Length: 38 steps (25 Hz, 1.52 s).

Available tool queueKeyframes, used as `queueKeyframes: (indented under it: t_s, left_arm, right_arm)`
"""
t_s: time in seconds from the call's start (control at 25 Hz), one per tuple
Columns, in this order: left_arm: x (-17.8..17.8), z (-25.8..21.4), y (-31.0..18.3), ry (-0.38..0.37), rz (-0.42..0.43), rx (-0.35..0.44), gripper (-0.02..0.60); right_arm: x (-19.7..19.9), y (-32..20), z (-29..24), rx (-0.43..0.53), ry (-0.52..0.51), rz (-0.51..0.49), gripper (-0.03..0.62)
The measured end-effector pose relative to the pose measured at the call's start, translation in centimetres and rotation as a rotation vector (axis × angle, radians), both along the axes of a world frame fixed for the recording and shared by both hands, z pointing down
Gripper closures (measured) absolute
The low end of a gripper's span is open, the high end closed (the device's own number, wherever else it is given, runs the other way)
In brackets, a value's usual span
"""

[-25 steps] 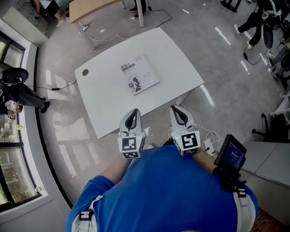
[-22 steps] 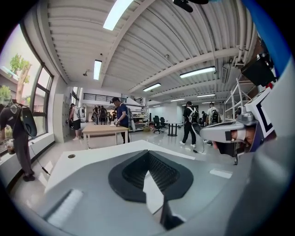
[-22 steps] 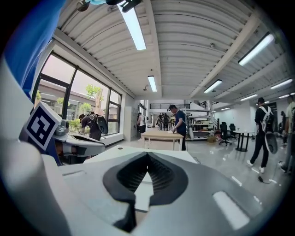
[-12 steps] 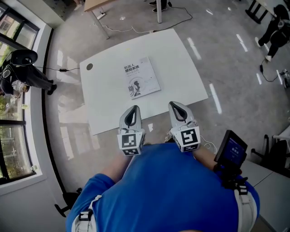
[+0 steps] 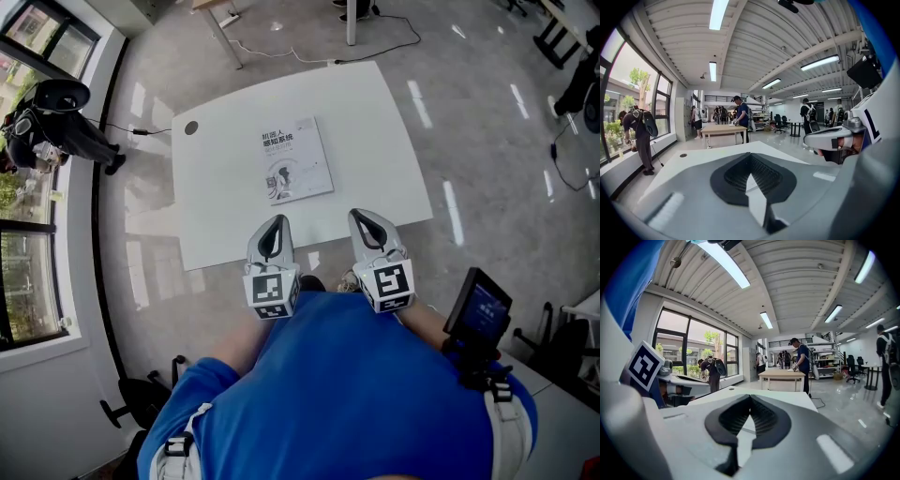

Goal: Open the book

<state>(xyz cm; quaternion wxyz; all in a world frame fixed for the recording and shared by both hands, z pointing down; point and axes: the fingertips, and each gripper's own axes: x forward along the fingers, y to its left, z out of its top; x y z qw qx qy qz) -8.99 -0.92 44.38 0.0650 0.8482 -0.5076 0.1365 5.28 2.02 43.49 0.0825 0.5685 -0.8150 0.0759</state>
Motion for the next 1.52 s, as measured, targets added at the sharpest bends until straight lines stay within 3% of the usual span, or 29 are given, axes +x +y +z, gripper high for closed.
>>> queueKeyframes:
  t_s: [0.36, 0.88, 1.24, 1.52]
  left_arm:
    - [-1.2, -0.1, -1.7, 0.001, 0.003, -0.022, 0.575]
    - [-2.7, 1.7, -8.1, 0.005, 0.101, -0.047, 0.575]
    - [0.4, 3.2, -9.2, -0.045, 0.147, -0.102, 0.575]
    - [5.3, 5.9, -11.6, -0.110, 0.126, -0.154, 0.575]
  right_arm:
    - [-1.2, -1.7, 0.5, -0.052, 0.005, -0.006, 0.591]
    - [-1.7, -7.7, 2.0, -0.108, 0.048, 0.114, 0.591]
    - [0.3, -9.3, 2.4, -0.134, 0.063, 0.123, 0.591]
    - [2.8, -11.9, 4.6, -0.176, 0.045, 0.049, 0.591]
